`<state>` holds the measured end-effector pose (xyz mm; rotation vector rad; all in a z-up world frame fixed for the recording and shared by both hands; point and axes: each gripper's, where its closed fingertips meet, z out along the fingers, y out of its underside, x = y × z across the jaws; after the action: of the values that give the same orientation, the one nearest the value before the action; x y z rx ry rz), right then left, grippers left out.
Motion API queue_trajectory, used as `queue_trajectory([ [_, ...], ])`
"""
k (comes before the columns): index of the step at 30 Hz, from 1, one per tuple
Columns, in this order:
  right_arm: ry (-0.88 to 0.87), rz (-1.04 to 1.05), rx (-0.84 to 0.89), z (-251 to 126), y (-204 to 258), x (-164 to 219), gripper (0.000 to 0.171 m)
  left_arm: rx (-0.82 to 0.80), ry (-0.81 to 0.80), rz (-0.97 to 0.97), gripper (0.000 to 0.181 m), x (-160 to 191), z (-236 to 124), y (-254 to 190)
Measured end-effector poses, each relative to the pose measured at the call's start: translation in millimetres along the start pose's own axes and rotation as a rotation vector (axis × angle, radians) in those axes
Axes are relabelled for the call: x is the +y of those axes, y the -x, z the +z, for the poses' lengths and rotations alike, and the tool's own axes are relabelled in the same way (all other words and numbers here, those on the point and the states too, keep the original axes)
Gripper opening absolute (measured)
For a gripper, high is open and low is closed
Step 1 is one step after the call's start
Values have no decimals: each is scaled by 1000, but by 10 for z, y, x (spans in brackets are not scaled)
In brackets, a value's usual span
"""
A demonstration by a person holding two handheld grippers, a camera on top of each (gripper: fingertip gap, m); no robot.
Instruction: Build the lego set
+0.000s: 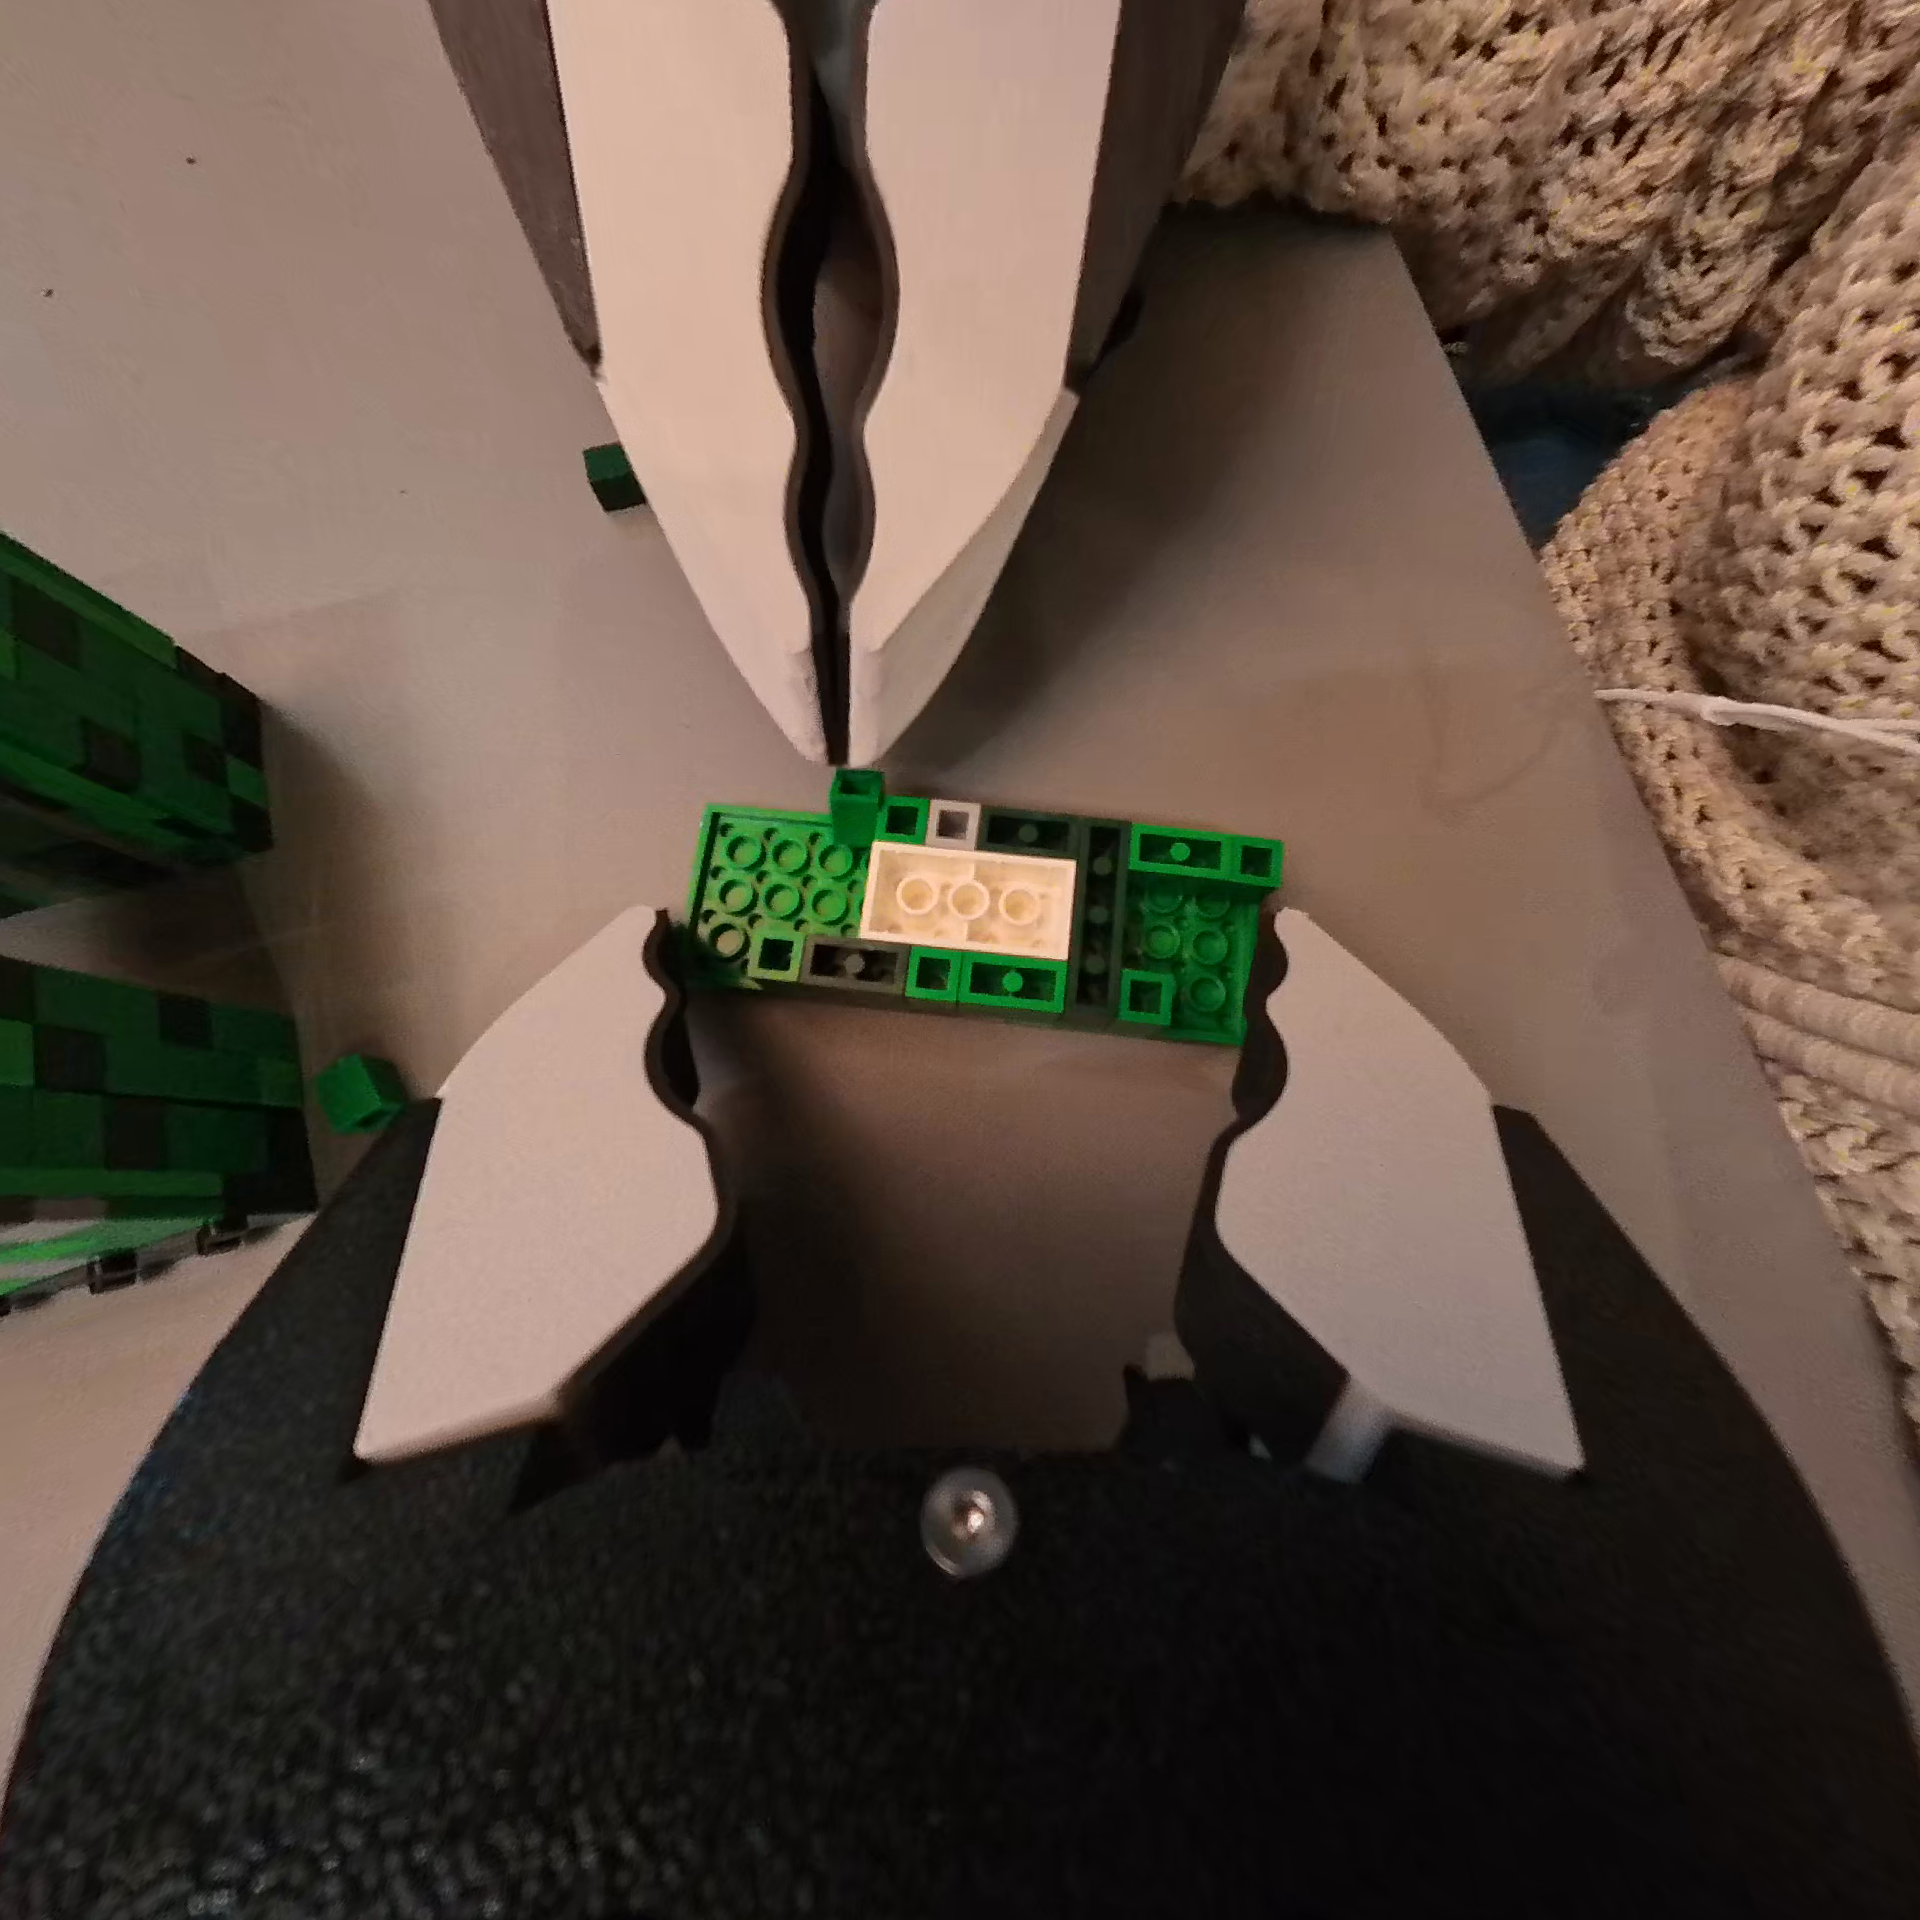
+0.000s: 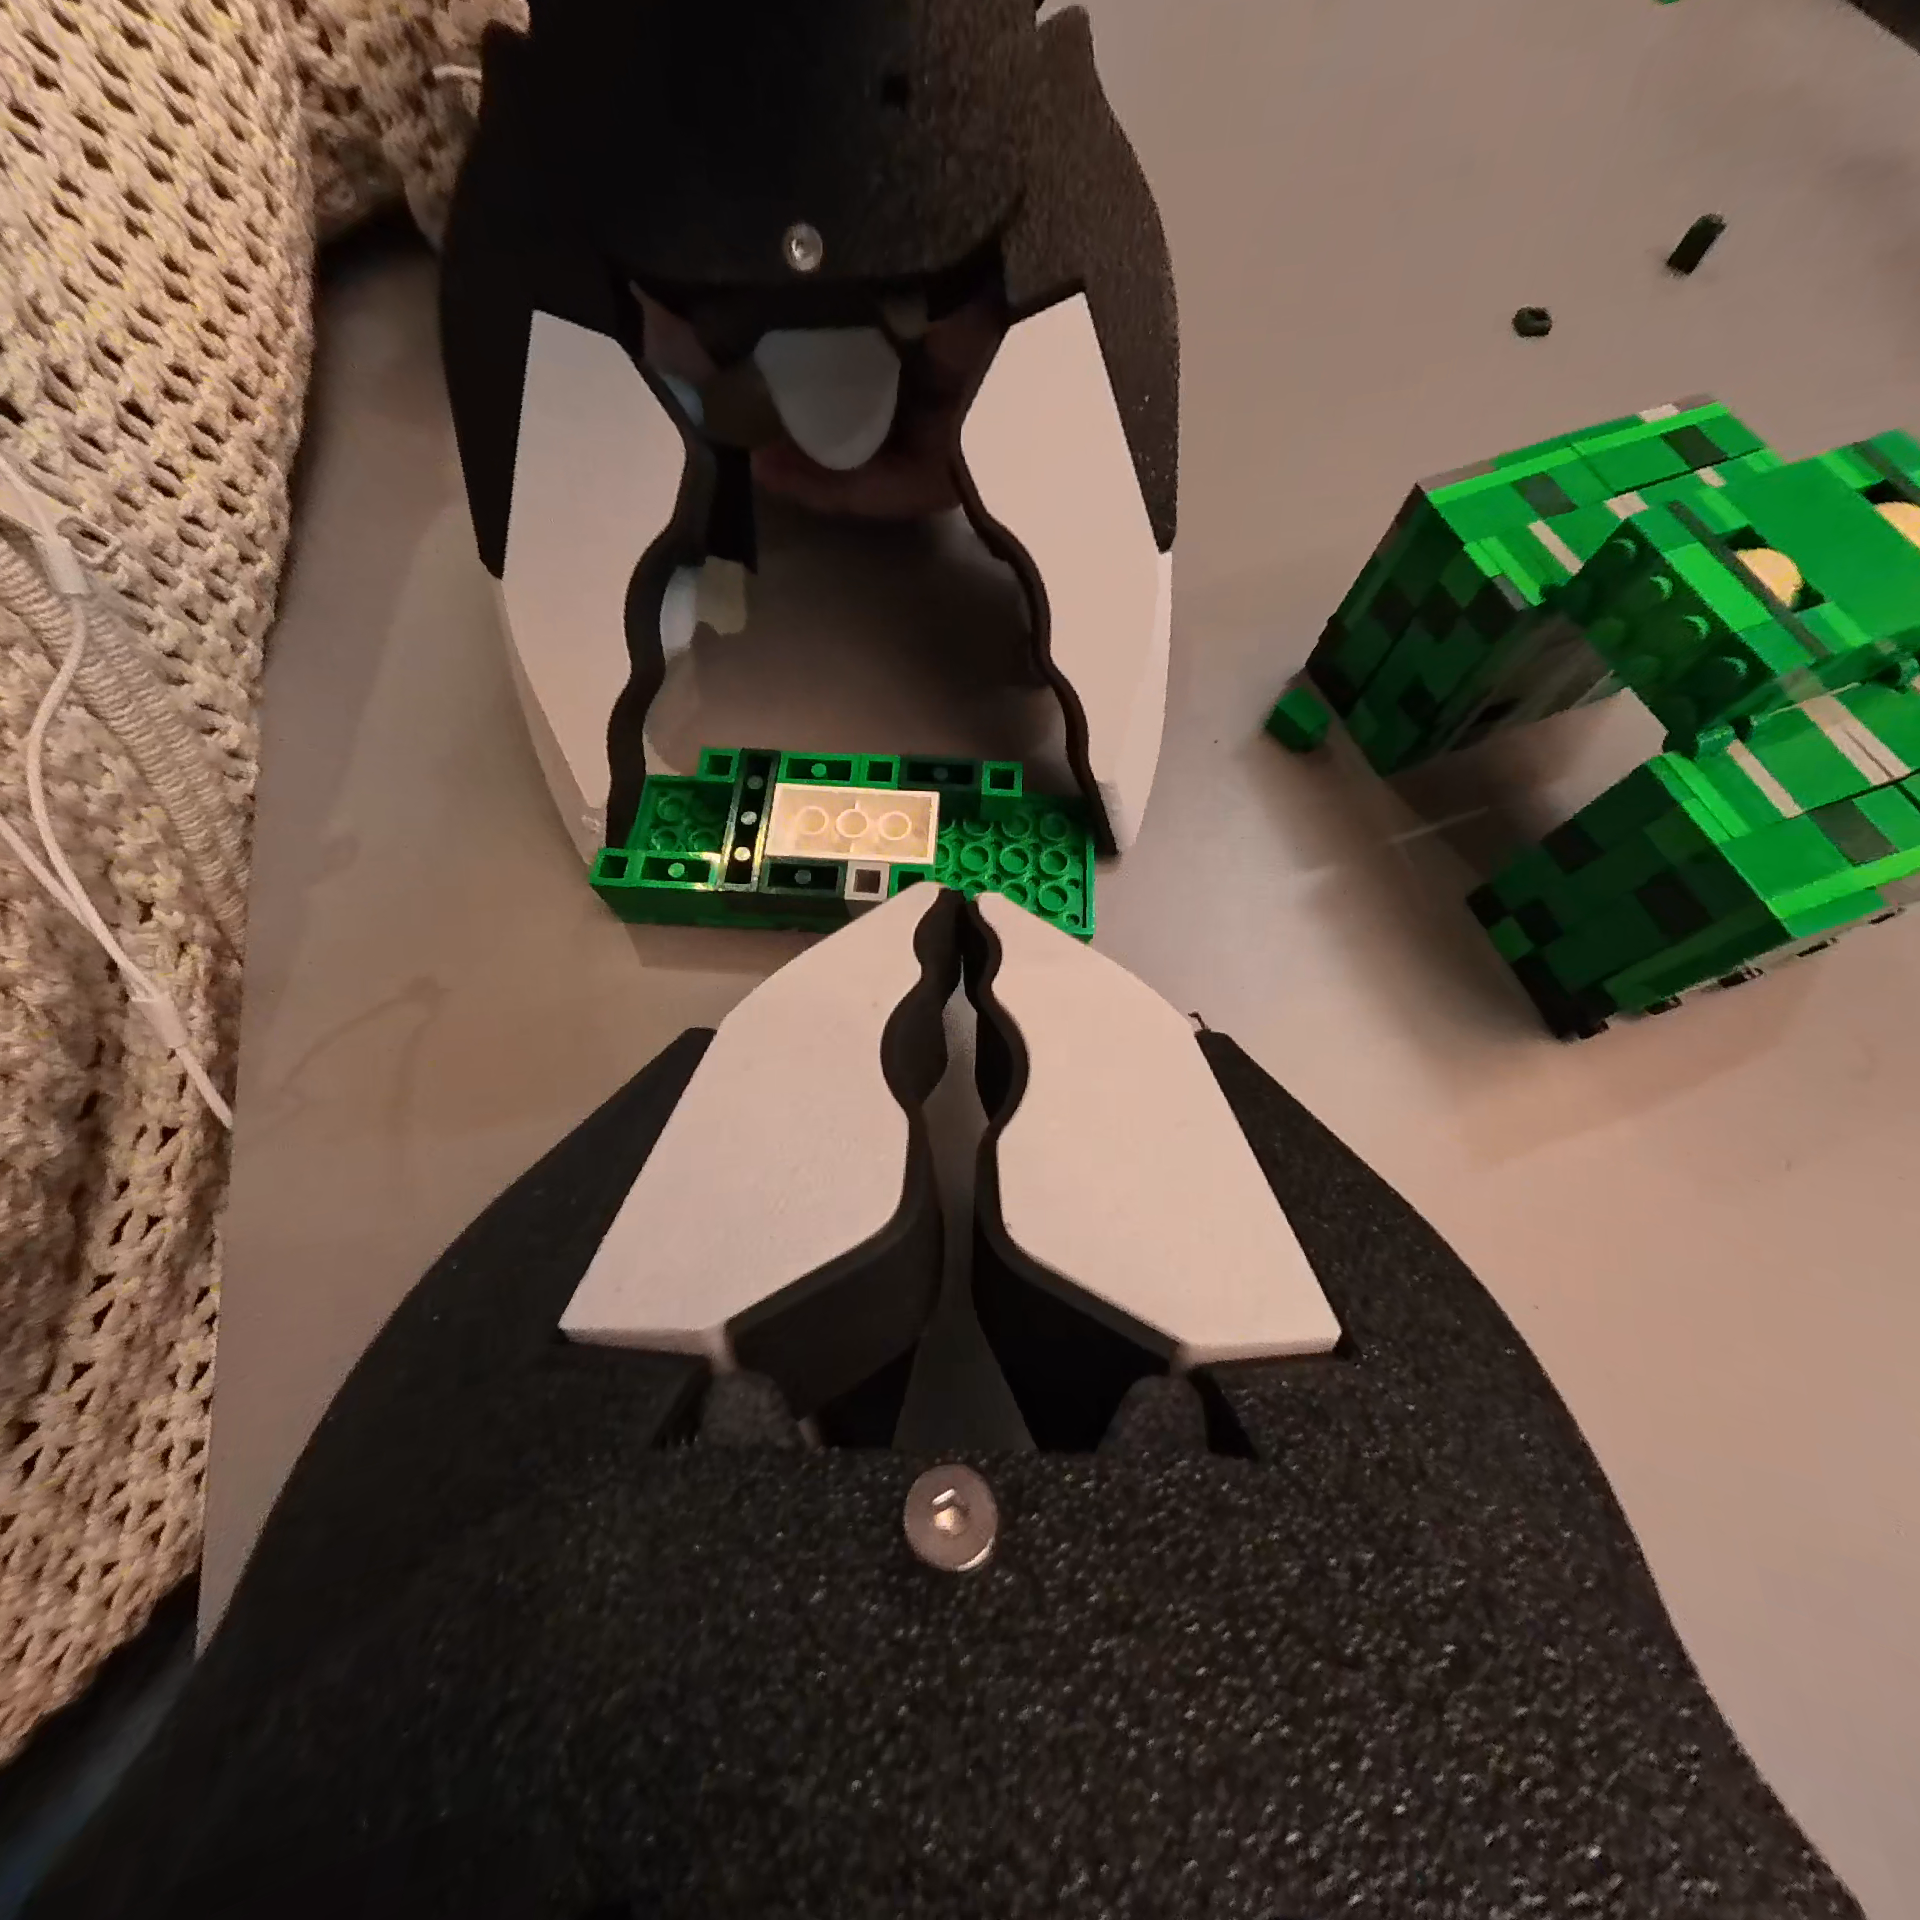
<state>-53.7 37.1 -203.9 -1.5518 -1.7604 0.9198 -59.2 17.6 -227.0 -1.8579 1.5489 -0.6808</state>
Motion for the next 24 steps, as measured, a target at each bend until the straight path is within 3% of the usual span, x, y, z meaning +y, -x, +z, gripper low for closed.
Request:
queue_trajectory([
  [24, 6, -25, -19, 86, 23, -52, 0, 0, 0, 0, 102, 1, -2, -1],
])
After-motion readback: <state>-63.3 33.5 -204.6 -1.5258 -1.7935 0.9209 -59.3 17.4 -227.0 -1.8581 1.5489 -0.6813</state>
